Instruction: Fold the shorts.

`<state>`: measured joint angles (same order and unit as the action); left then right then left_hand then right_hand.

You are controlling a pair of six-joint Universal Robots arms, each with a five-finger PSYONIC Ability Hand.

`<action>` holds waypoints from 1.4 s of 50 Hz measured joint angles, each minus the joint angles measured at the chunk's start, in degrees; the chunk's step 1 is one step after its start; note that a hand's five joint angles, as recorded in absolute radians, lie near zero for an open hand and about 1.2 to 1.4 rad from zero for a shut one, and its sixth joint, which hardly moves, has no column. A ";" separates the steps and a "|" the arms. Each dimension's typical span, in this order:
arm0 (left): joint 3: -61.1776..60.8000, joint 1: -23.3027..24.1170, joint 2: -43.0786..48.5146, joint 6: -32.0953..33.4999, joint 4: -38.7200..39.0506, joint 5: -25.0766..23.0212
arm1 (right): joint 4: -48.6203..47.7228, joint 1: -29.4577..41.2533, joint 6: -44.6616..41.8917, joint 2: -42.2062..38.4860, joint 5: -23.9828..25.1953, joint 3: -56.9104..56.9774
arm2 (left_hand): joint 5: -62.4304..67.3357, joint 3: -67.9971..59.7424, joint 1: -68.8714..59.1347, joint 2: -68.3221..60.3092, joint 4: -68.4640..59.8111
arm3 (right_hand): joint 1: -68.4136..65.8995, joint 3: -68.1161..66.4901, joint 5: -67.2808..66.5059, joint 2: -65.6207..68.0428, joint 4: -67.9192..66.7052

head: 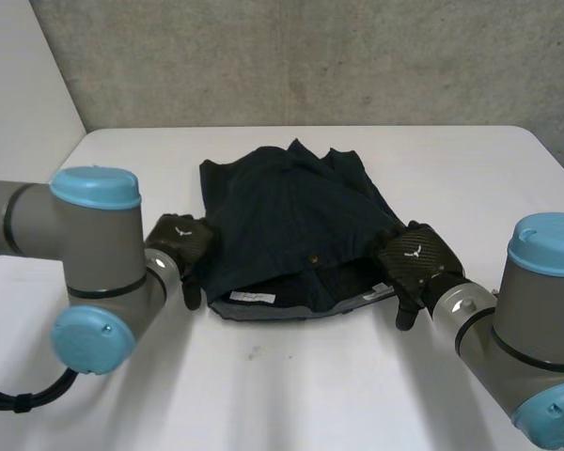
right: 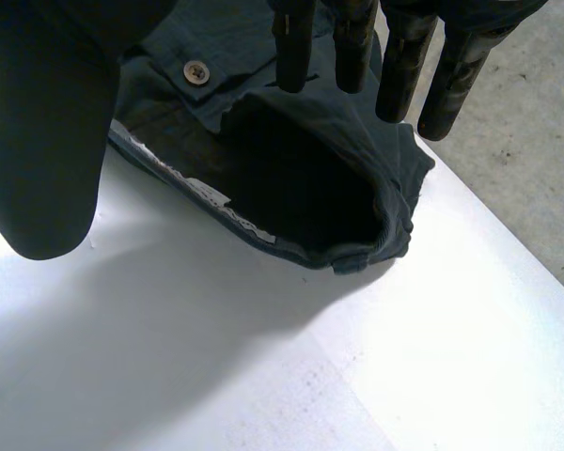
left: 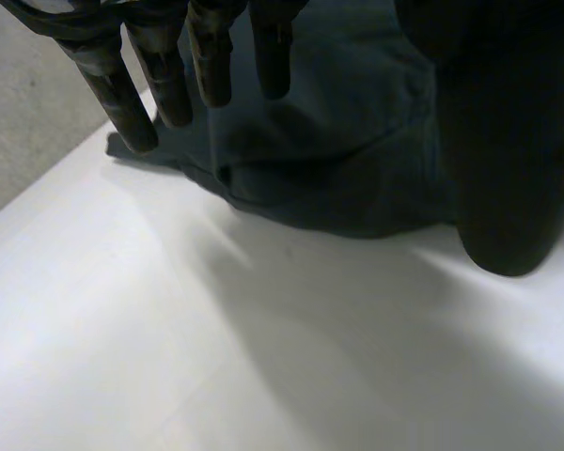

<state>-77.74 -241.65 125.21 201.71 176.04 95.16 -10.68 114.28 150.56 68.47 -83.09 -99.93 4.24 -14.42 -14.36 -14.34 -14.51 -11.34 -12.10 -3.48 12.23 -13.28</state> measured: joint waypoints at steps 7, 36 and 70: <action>1.86 0.98 3.55 0.06 2.62 0.08 | -0.72 -0.28 0.00 -0.03 -0.09 -0.43 | 6.57 -6.21 -6.81 -6.41 -6.25 | 0.00 0.00 0.00 0.00 0.00; 1.22 17.69 -4.26 -10.38 0.29 4.35 | 0.96 -7.29 5.08 -9.80 -6.12 14.32 | 50.97 -53.56 -50.31 -54.10 -54.44 | 0.00 0.00 0.00 0.00 0.00; -7.89 18.74 -12.82 -8.27 -1.08 6.65 | 0.12 -7.53 -0.57 -20.23 -2.93 35.87 | 50.97 -53.72 -50.31 -54.18 -54.45 | -44.29 -55.36 -52.82 54.94 -54.76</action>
<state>-85.62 -222.91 112.39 193.44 174.96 101.81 -10.55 106.76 149.99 48.25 -86.02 -64.06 55.21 -68.14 -64.67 -68.52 -68.96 -55.63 -67.46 -56.30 67.17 -68.04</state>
